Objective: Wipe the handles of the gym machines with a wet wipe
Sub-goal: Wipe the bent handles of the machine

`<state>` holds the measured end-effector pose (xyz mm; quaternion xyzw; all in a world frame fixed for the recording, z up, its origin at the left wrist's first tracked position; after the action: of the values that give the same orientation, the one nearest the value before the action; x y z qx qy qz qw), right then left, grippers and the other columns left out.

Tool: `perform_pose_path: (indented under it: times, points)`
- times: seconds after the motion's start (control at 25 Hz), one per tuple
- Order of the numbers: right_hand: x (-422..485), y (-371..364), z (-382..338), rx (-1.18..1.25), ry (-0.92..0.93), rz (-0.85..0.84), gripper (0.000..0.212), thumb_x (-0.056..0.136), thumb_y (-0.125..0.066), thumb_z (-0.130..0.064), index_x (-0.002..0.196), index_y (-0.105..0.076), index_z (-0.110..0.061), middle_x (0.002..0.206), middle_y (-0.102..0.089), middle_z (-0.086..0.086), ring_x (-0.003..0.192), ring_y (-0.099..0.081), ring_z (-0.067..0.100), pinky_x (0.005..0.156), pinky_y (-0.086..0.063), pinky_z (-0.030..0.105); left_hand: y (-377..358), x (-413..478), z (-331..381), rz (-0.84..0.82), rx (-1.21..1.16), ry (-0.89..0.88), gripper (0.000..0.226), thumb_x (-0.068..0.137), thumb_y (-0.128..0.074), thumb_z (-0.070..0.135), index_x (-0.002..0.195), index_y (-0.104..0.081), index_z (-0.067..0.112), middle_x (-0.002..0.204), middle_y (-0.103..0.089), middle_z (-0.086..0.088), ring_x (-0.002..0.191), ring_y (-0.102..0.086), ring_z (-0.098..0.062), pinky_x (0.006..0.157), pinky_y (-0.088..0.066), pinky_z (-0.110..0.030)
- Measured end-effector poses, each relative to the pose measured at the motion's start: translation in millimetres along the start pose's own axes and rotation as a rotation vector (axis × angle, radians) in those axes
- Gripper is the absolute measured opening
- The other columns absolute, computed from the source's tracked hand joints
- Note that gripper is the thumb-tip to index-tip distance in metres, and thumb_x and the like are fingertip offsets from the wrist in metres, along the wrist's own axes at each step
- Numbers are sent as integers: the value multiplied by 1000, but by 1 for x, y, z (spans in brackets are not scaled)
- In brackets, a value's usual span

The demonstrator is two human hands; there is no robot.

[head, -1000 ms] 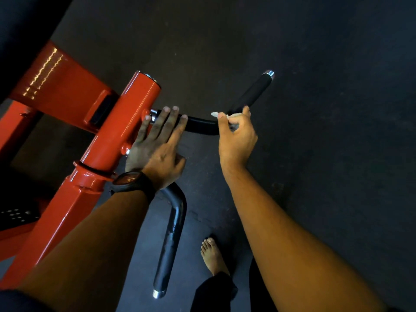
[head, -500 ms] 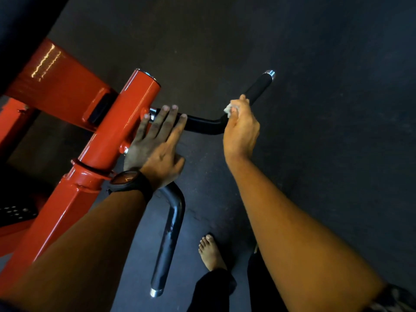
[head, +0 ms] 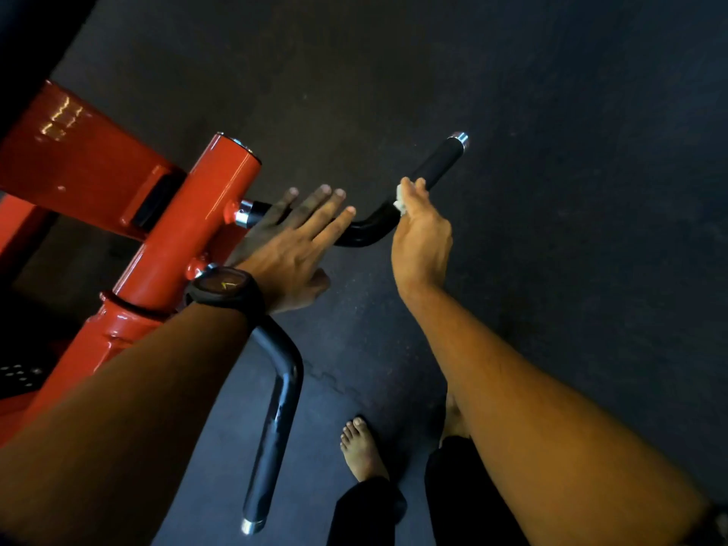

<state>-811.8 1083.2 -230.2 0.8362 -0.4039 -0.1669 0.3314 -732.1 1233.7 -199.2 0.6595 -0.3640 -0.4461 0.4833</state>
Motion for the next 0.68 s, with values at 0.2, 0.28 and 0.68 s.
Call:
perform_pose_path:
  times: [0.2,0.28,0.68]
  points:
    - [-31,-14,-25,17,-52,-30,37,103,-47,-13,139,-56,-9,153,-42,17,137,-46,30,103,-46,39,-1,19,-5,-76,107,-151,114,73,-69,53,160,-6,17,167,-9,-9,154,-10,-25,122,-3,-48]
    - [-6,-3,-13,-26,-67,17,37,105,-44,-19,139,-56,-8,152,-43,18,133,-50,31,100,-46,37,1,18,-4,-46,145,-143,118,68,-69,58,160,-9,14,167,-9,-10,154,-8,-26,123,2,-49]
    - [-9,4,-2,146,-367,192,26,97,-60,-13,119,-72,-17,134,-64,8,113,-62,22,87,-51,27,-4,19,2,-129,183,-67,117,76,-51,71,156,18,20,166,15,-5,151,22,-25,118,20,-50]
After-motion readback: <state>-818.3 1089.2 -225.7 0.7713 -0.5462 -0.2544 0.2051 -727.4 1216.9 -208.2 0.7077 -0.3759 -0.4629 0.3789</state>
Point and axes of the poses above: each hand's wrist, its own x-axis towards the middle knuckle, its own y-axis out of the back of the hand, z = x × y, the point moved 7 cm from there along x, towards the middle knuckle
